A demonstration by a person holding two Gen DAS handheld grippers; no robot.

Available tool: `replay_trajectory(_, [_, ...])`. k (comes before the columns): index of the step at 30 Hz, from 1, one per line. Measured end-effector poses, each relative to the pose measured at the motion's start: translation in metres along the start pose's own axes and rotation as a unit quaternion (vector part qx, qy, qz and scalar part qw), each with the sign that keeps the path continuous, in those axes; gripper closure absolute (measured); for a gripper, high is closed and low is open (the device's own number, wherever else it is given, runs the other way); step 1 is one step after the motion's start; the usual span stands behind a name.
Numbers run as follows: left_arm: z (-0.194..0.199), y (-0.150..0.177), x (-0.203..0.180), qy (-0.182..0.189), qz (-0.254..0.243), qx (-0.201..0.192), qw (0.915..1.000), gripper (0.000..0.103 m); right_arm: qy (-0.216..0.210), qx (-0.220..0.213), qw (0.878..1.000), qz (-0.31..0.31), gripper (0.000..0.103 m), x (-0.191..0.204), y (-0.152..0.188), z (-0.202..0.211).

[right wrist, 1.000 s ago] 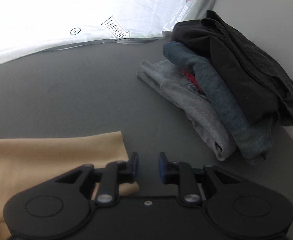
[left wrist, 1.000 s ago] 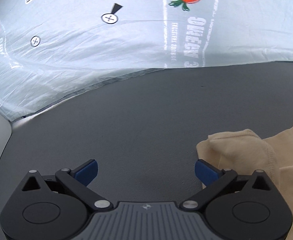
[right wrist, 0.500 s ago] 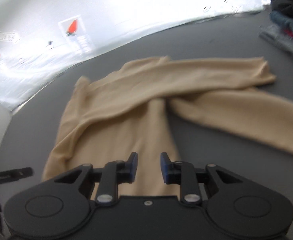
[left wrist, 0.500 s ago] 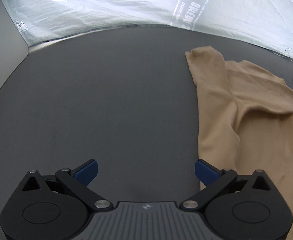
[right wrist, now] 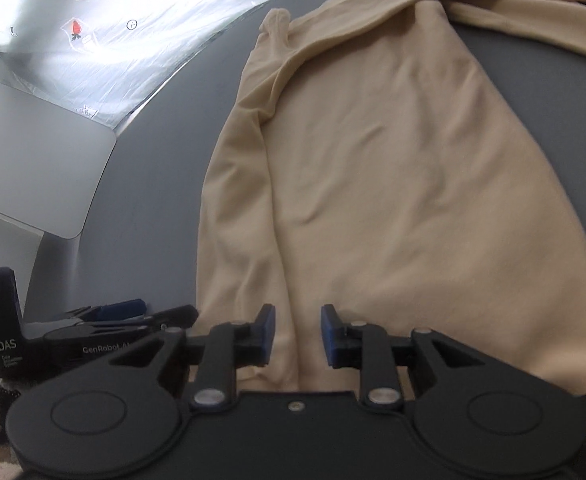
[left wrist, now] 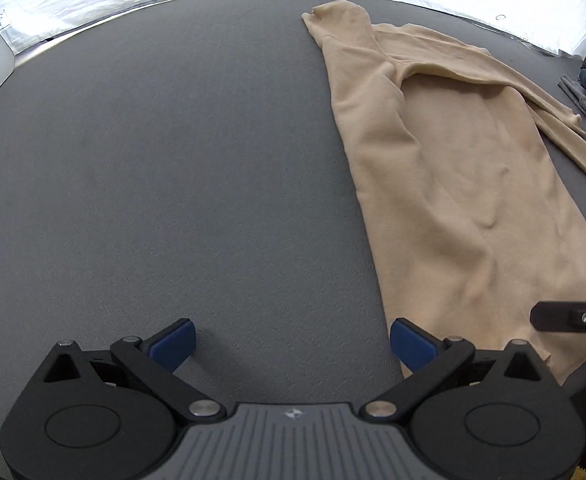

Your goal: Fold clothes

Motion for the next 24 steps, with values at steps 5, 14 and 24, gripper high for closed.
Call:
replay_trajectory(5, [0.003,0.008,-0.008,0.028,-0.033,0.005,0.9991,0.001,0.000,0.022,1.000,-0.005,0.086,0.008,0.014,-0.010])
replay_trajectory(14, [0.007,0.020,-0.011,0.071,-0.075,0.018,0.9945,0.001,-0.060,0.039,0.995,-0.075,0.100,0.003,0.035,-0.006])
replay_trajectory(24, [0.016,-0.006,-0.001,0.057,-0.052,-0.003,0.9970,0.001,0.008,0.052,0.998,-0.029,0.064,0.016,0.023,0.010])
Point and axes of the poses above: each gripper's, at about its wrist camera, not at the fingertips, and z roughly against the way its jaws point, x to its left, y to its underside, the point moved 3 cm from there along -z, roughly the way its jaws point, and after that the axes turned 6 degrees about x, right-handed, at the moved point
